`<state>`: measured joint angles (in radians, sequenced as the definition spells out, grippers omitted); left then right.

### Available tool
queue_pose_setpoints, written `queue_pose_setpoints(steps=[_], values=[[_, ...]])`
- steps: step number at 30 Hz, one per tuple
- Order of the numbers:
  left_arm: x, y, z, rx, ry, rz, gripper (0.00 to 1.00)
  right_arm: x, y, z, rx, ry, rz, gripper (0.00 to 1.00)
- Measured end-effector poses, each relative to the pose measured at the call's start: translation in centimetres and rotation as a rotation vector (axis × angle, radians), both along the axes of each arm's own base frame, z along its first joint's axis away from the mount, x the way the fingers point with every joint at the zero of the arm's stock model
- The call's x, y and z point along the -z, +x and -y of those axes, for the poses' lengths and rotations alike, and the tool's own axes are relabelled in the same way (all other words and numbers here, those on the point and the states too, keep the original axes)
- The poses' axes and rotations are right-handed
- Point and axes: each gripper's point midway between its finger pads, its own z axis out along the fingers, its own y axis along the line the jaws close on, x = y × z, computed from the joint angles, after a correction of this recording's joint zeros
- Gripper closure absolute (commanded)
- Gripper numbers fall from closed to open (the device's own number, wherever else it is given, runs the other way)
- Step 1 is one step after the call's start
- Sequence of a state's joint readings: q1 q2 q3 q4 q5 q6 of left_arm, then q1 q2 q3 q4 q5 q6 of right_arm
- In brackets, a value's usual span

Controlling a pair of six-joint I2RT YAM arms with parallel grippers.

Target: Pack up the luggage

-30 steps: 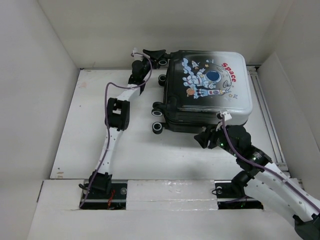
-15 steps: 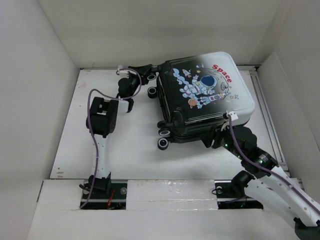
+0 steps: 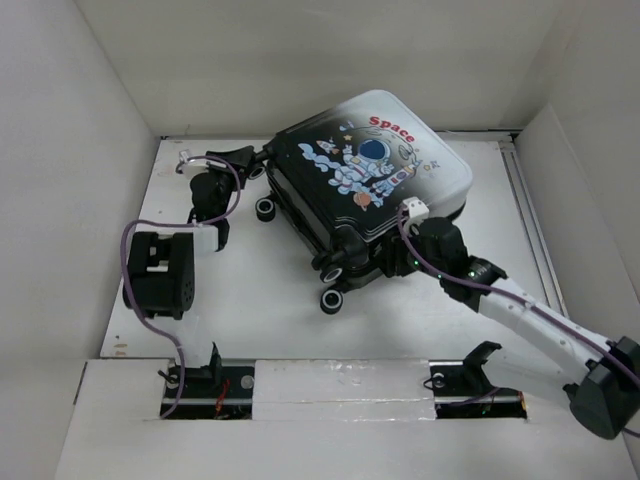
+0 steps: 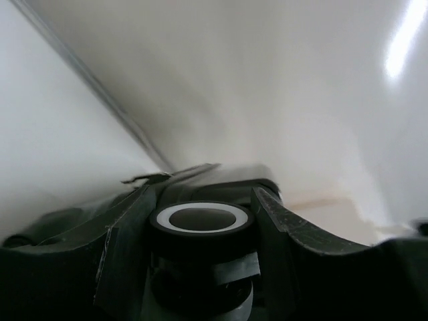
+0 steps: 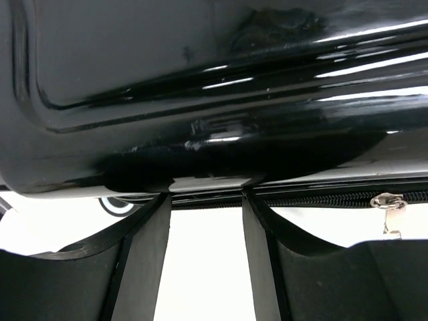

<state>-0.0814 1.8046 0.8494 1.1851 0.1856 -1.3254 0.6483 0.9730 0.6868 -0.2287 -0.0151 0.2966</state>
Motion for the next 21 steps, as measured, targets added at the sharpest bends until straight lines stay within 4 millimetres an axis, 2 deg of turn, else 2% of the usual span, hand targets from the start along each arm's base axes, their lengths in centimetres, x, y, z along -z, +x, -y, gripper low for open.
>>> queue_pose_setpoints(steps=[6,8,11,14,17,19,21], values=[[-0.4,-1.6,-5.6,-0.256,0.361,-0.136,1.00,-0.1,1.8,-2.7,-0.106,0.011,-0.038,0.47],[-0.5,-2.5,-6.7,-0.291,0.444,-0.172,1.00,-0.3,1.7,-3.2,-0.127,0.023,-0.032,0.45],[-0.3,-3.3,-7.4,-0.295,0.499,-0.204,1.00,-0.9,1.1,-3.5,-0.143,0.040,-0.008,0.44],[0.1,-3.7,-7.1,-0.272,0.514,-0.219,1.00,-2.6,0.8,-2.2,-0.093,0.074,0.076,0.44],[0.1,-3.7,-6.9,-0.257,0.511,-0.218,1.00,-4.7,1.0,0.3,0.007,0.140,0.180,0.45],[0.1,-3.8,-6.6,-0.245,0.507,-0.216,1.00,-4.6,1.8,2.6,0.109,0.161,0.213,0.47],[0.1,-3.8,-6.3,-0.231,0.499,-0.214,1.00,-3.6,2.9,4.9,0.209,0.161,0.212,0.47]])
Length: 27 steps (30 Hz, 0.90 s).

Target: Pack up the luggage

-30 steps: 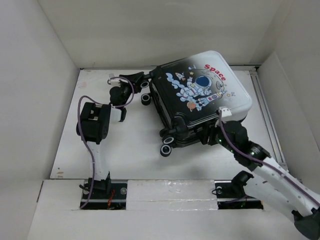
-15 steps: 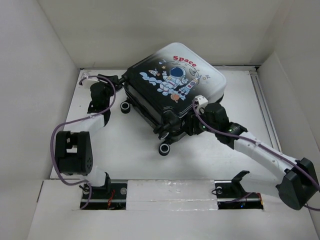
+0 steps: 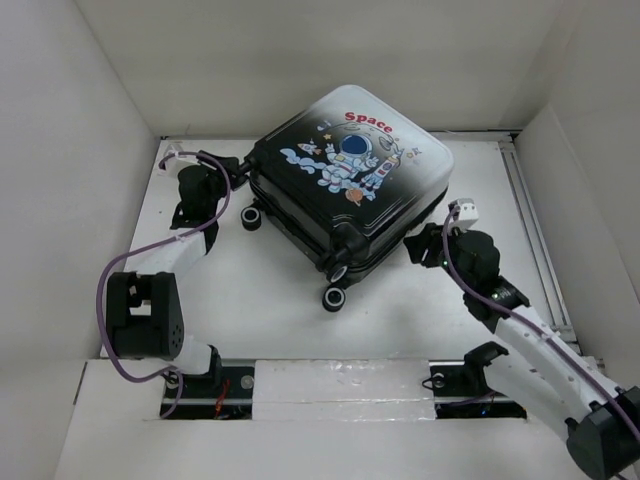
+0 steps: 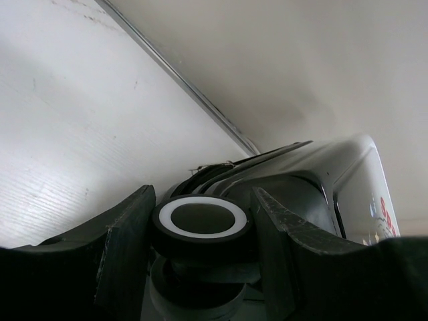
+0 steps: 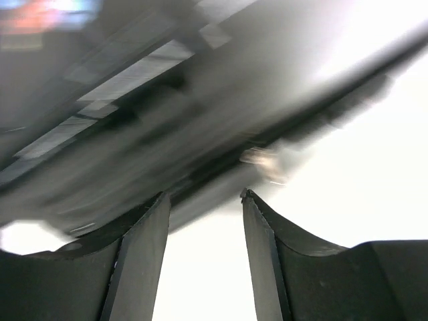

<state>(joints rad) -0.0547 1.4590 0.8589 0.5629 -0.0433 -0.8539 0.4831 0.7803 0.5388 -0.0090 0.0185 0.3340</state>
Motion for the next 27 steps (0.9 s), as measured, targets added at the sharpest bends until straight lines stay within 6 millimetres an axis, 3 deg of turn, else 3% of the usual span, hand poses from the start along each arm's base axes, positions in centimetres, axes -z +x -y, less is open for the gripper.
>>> queue_pose_setpoints(steps=[5,8,14,20,27], values=[[0.0,-0.1,0.7,0.034,-0.025,-0.002,1.00,4.5,1.8,4.3,0.169,-0.035,-0.103,0.47],[0.1,-0.1,1.0,0.049,-0.036,-0.005,1.00,5.3,2.8,5.4,0.201,-0.036,-0.118,0.47],[0.3,0.1,1.3,0.062,-0.047,-0.002,1.00,4.9,3.9,4.2,0.117,-0.019,-0.077,0.46],[0.3,1.0,1.8,0.081,-0.059,-0.001,1.00,6.1,4.6,2.6,0.016,-0.005,-0.093,0.48],[0.3,1.4,2.0,0.090,-0.065,0.002,1.00,6.2,4.9,2.8,-0.011,0.030,-0.053,0.48]])
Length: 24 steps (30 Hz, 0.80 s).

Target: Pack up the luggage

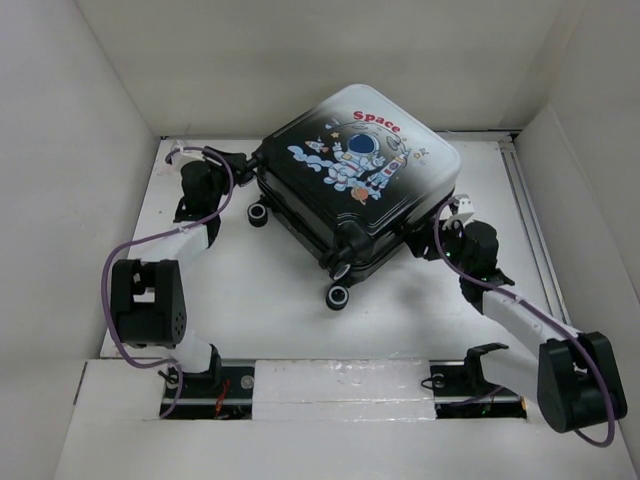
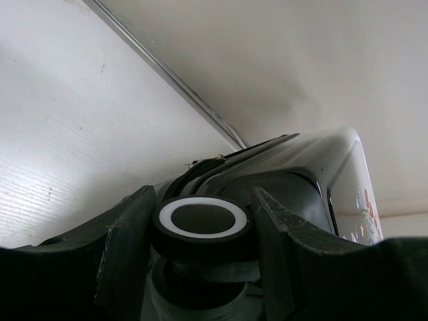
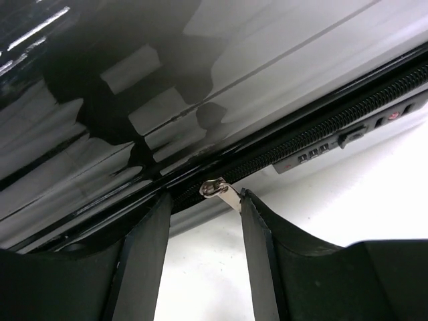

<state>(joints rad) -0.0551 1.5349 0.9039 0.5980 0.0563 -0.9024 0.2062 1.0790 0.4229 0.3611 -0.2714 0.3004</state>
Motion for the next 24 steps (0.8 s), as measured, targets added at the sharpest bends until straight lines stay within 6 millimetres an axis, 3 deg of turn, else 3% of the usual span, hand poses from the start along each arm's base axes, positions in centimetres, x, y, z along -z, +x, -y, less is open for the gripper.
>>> queue_pose_setpoints(steps=[8,15,20,24], values=[[0.1,0.2,0.2,0.008,-0.014,0.001,1.00,1.0,0.6,-0.1,-0.081,0.102,0.004,0.63],[0.1,0.4,0.2,0.009,-0.016,0.002,1.00,1.2,0.0,-0.6,-0.126,0.159,0.008,0.98],[0.0,0.4,0.3,0.012,-0.019,0.003,1.00,1.3,-0.9,-0.6,-0.110,0.174,0.013,1.00],[-0.1,0.5,0.4,0.017,-0.027,0.008,1.00,0.7,-2.7,-1.7,-0.107,0.159,0.027,1.00]])
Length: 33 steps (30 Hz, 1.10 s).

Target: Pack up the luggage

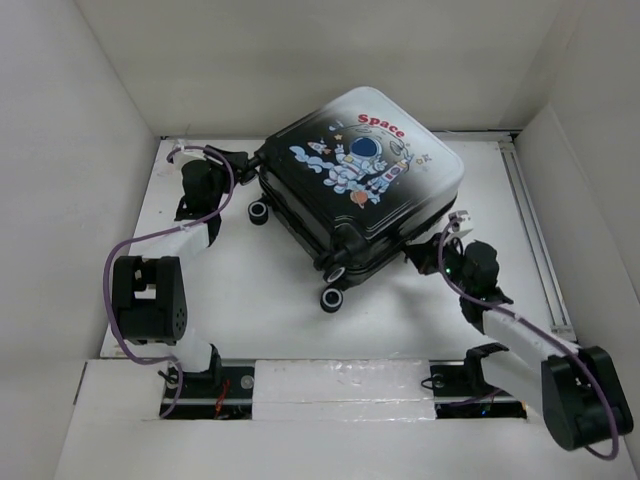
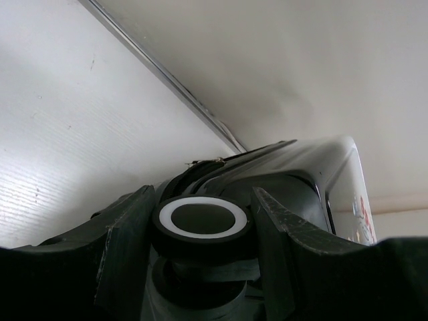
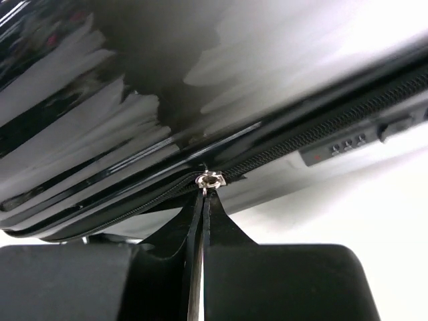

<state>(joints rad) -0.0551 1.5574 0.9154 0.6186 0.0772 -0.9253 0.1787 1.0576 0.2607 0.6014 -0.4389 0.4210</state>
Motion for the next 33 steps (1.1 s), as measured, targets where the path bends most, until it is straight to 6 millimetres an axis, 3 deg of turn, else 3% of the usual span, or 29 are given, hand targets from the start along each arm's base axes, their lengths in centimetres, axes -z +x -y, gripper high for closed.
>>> queue_pose_setpoints(steps=[9,12,19,21,23,25,29,33], values=[[0.0,0.2,-0.9,-0.035,0.000,0.008,1.00,0.6,-7.1,-6.4,-0.160,-0.086,-0.043,1.00],[0.0,0.2,-1.2,-0.056,-0.004,0.018,1.00,0.8,-6.2,-6.2,-0.176,-0.127,-0.096,1.00],[0.2,-1.1,-1.8,-0.087,-0.009,0.021,1.00,-0.2,3.1,-1.8,-0.034,-0.146,-0.267,1.00],[0.0,-1.3,-1.7,-0.085,-0.011,0.028,1.00,-0.5,4.1,-1.0,0.016,-0.151,-0.238,1.00],[0.0,-1.3,-1.8,-0.085,-0.010,0.030,1.00,-0.1,2.8,-1.5,0.013,-0.162,-0.195,1.00],[0.2,-1.5,-1.7,-0.084,-0.010,0.026,1.00,1.6,-0.1,-2.7,-0.035,-0.156,-0.190,1.00],[0.4,-1.7,-1.2,-0.069,-0.020,0.037,1.00,1.0,-1.3,-4.4,-0.044,-0.153,-0.148,1.00],[0.5,-1.8,-1.9,-0.111,-0.028,0.048,1.00,1.3,-2.6,-8.3,-0.102,-0.231,-0.161,1.00]])
